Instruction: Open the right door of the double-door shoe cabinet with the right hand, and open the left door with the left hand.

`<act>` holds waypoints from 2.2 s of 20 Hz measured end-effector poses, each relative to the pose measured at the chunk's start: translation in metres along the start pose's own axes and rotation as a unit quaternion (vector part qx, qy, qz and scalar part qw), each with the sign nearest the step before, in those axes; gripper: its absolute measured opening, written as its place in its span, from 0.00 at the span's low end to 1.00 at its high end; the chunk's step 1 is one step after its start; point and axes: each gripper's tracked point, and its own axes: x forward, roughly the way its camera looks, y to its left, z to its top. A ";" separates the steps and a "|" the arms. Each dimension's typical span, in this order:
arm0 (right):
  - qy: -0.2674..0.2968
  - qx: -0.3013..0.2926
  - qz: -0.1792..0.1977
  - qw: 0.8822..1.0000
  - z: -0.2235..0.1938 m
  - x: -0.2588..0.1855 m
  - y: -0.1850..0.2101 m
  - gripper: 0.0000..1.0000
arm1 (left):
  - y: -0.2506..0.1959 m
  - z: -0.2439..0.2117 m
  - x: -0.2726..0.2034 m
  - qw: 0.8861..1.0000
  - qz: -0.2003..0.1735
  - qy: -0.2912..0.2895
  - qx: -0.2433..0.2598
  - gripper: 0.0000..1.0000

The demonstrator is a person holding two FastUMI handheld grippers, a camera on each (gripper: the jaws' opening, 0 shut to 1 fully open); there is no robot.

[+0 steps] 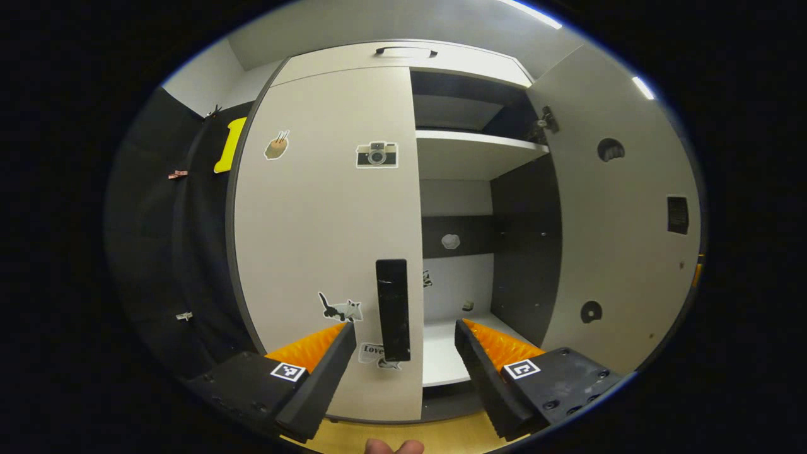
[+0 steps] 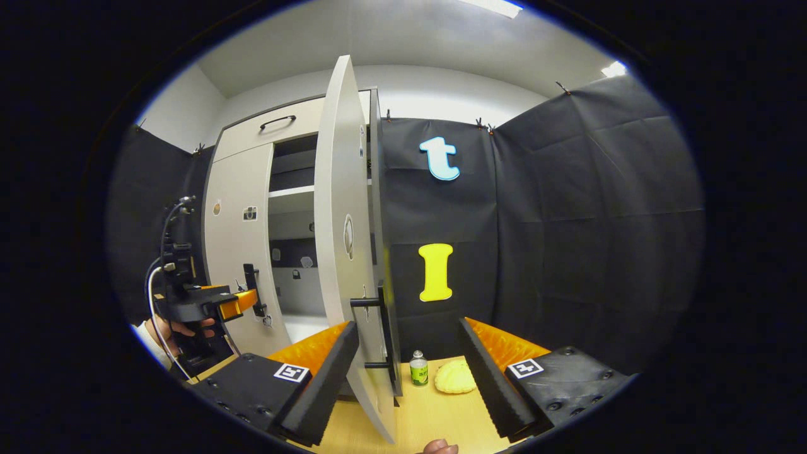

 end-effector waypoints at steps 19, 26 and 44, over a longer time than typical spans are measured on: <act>0.004 -0.029 -0.029 0.999 -0.001 -0.008 -0.025 0.98 | 0.006 -0.010 0.061 0.999 0.033 0.015 0.014 0.36; 0.003 -0.029 -0.021 0.999 0.000 -0.007 -0.022 0.98 | 0.007 -0.014 0.062 0.999 0.036 0.014 -0.014 0.28; -0.032 -0.041 0.018 0.999 0.014 -0.002 0.012 0.98 | 0.025 -0.018 0.023 0.998 -0.043 0.029 -0.023 0.21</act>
